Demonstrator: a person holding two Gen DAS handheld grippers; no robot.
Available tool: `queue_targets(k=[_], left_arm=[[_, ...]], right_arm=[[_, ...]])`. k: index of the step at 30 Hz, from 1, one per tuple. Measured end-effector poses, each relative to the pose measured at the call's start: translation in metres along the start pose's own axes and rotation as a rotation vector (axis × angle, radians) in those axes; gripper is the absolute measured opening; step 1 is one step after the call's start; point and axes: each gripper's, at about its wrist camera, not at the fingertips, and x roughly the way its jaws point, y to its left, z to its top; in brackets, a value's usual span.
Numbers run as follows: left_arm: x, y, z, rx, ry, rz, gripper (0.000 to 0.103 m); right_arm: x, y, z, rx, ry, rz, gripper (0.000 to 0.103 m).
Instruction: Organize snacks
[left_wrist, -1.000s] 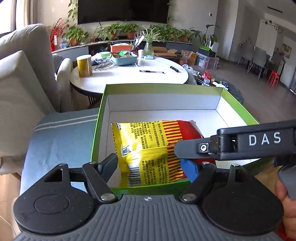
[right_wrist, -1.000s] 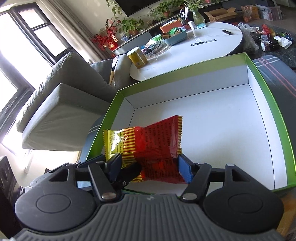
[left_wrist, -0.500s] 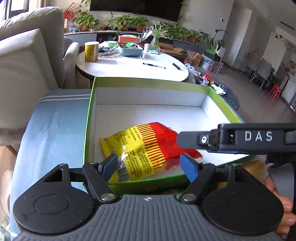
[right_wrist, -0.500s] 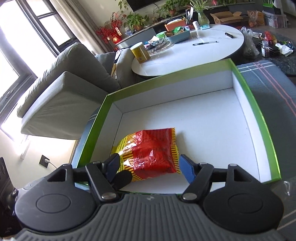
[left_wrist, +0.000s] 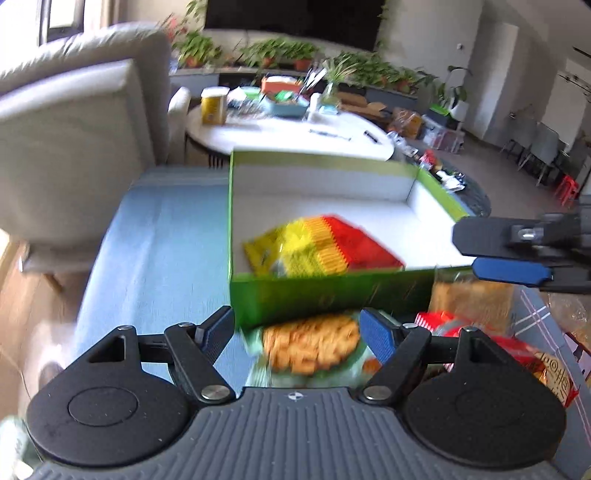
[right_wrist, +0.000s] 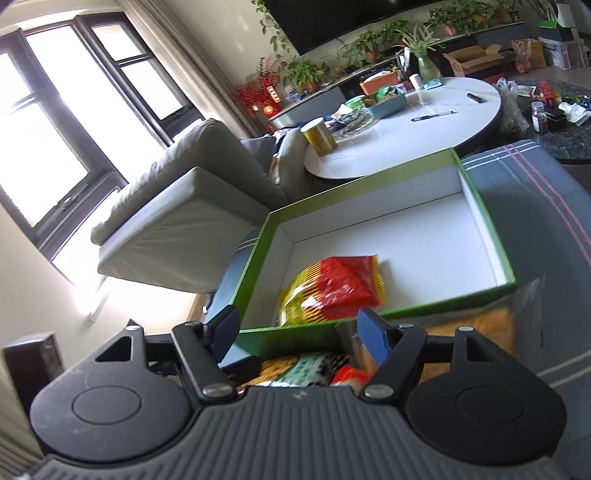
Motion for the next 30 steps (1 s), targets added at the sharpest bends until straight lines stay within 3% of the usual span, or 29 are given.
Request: queue_targets(k=[6,8,14,17,18,21,26,30], left_arm=[[0.006,0.002,-0.020,-0.048,0.042,-0.010,0.073],[0.003,0.004,-0.026,-0.069,0.050,-0.028,0.073],[0.001,0.003,-0.045,-0.048,0.112,-0.016,0.074],[-0.002,0.002,-0.051,-0.043,0.101,-0.021,0.074],[-0.004,0.001,-0.052,-0.039,0.094,-0.023,0.074],[-0.010,0.000,-0.049,-0.036,0.075,-0.036,0.074],[-0.026,0.004,-0.042,-0.050,0.008,-0.056,0.074],[-0.018,0.011,-0.036,-0.091,0.006,-0.030,0.074]], right_arm=[[0.018,0.012,-0.021,0.043,0.086,0.071,0.078],[0.026,0.014,-0.028,0.049,0.116,0.059,0.078],[0.025,0.007,-0.042,-0.009,0.147,-0.096,0.078],[0.019,-0.009,-0.047,-0.005,0.141,-0.222,0.078],[0.018,-0.017,-0.047,0.017,0.134,-0.226,0.078],[0.012,-0.028,-0.045,0.096,0.119,-0.144,0.079],[0.012,-0.011,-0.036,0.087,0.105,-0.060,0.079],[0.025,0.006,-0.031,0.050,0.137,-0.066,0.081]])
